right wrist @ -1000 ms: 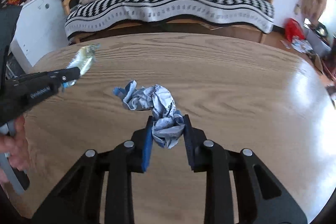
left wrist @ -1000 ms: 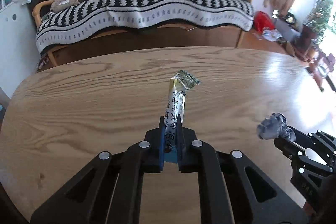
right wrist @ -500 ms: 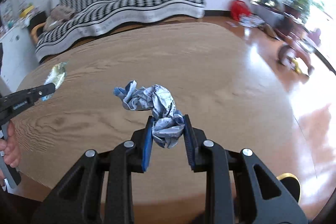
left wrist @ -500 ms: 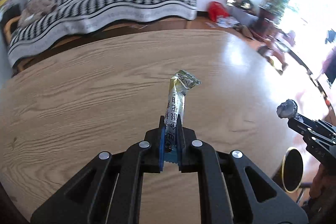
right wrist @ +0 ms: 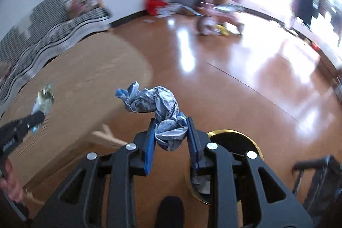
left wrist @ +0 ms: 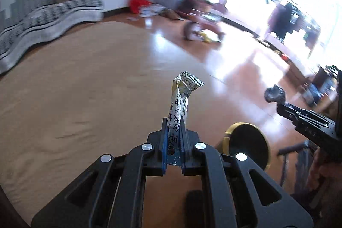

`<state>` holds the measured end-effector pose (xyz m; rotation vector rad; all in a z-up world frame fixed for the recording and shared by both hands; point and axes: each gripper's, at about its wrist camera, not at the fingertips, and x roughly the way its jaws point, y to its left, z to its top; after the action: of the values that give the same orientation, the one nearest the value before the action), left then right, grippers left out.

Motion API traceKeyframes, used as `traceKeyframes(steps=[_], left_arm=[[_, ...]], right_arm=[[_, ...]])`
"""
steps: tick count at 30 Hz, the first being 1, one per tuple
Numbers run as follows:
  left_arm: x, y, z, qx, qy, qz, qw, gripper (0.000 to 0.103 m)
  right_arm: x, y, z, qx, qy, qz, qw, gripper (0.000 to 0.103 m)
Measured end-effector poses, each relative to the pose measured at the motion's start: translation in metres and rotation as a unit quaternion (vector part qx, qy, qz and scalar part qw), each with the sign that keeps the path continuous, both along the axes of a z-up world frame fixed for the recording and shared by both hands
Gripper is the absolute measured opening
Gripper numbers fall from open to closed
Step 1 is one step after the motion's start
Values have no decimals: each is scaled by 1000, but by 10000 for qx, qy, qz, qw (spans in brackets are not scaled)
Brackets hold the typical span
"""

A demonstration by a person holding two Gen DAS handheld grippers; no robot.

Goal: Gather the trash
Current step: 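Carry both wrappers over the black bin, then open both tools over the bin to drop the wrappers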

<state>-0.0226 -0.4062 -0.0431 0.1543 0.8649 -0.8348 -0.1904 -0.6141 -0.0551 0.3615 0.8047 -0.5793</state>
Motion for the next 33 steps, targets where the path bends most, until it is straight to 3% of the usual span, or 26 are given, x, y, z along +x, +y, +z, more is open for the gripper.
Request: traceKeyframes(steps=[7,13,21,33], left_arm=[[-58,-98,-25,-87,299,-1110,9933,8],[-83,-142,-59,37,569,-1644,9847,8],[-82,-175,-98,190,1042,-1730,9792,8],[-85,-194,-109,323,1112,-1851,9759,8]], right_arm=[[-85,-72,-26,522,42,-1071,9929,28],[-109,-103,-51,1019,229,-1424,9843,28],[-100,-117,-67,1306,431,-1555,9782,28],[-99,-125,-75,1406,476,-1624,9755,28]])
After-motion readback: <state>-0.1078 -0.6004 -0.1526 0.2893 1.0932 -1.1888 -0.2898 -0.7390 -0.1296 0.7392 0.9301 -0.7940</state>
